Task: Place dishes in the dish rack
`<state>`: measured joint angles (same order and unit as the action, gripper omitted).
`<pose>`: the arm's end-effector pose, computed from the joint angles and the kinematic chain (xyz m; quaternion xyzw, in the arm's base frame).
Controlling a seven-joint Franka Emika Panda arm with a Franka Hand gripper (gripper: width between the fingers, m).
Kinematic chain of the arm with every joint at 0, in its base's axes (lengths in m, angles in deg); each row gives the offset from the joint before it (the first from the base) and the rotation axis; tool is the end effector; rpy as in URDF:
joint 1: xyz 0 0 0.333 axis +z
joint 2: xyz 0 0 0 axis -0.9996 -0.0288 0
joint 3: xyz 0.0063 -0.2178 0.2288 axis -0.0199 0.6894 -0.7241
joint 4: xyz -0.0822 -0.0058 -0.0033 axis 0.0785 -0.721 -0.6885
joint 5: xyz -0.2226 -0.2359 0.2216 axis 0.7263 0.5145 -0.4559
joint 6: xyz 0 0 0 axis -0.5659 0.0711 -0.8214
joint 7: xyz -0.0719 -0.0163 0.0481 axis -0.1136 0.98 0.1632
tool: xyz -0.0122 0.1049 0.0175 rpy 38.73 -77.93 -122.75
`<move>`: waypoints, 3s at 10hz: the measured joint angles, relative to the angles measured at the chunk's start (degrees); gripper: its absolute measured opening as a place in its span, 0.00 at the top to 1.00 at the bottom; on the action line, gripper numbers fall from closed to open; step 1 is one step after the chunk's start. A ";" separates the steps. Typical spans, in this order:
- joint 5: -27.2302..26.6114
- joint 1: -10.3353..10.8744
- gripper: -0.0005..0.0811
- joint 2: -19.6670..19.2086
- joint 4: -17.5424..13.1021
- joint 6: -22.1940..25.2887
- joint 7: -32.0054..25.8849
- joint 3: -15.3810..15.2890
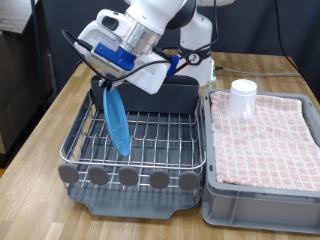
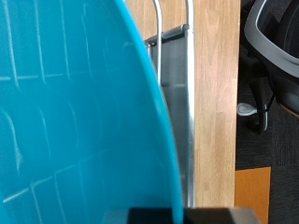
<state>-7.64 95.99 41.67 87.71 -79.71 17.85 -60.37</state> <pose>0.4932 -0.1484 0.3271 0.8981 -0.3277 0.1960 0.2182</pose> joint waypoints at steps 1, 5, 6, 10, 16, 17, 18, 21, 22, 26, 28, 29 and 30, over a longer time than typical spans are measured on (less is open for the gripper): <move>0.36 -0.01 0.97 0.00 0.19 0.00 0.33 0.02; 1.10 -0.03 0.97 0.00 0.61 -0.15 0.53 0.25; 1.09 -0.03 0.92 0.00 0.61 -0.16 0.52 0.34; -3.03 -0.02 0.32 0.20 0.58 -0.15 -3.73 0.44; -25.56 0.10 0.01 4.59 0.40 2.73 -25.15 0.08; -26.04 0.14 0.01 6.03 0.34 4.44 -25.78 0.02; -26.05 0.18 0.01 7.63 0.21 6.16 -25.95 -0.10; -25.41 0.21 0.01 10.07 0.08 7.75 -27.58 -0.48; -26.84 0.61 0.01 9.86 -0.28 8.94 -29.11 -0.56; -42.95 6.05 0.01 9.91 -5.94 24.44 -34.83 -3.61; -49.84 8.30 0.01 9.91 -6.91 27.66 -33.32 -5.36; -50.24 9.08 0.01 9.90 -6.95 27.73 -30.68 -6.67; -50.24 9.36 0.01 9.88 -6.95 27.68 -28.47 -7.25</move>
<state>-57.88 105.35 51.55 80.76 -52.03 -10.62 -67.62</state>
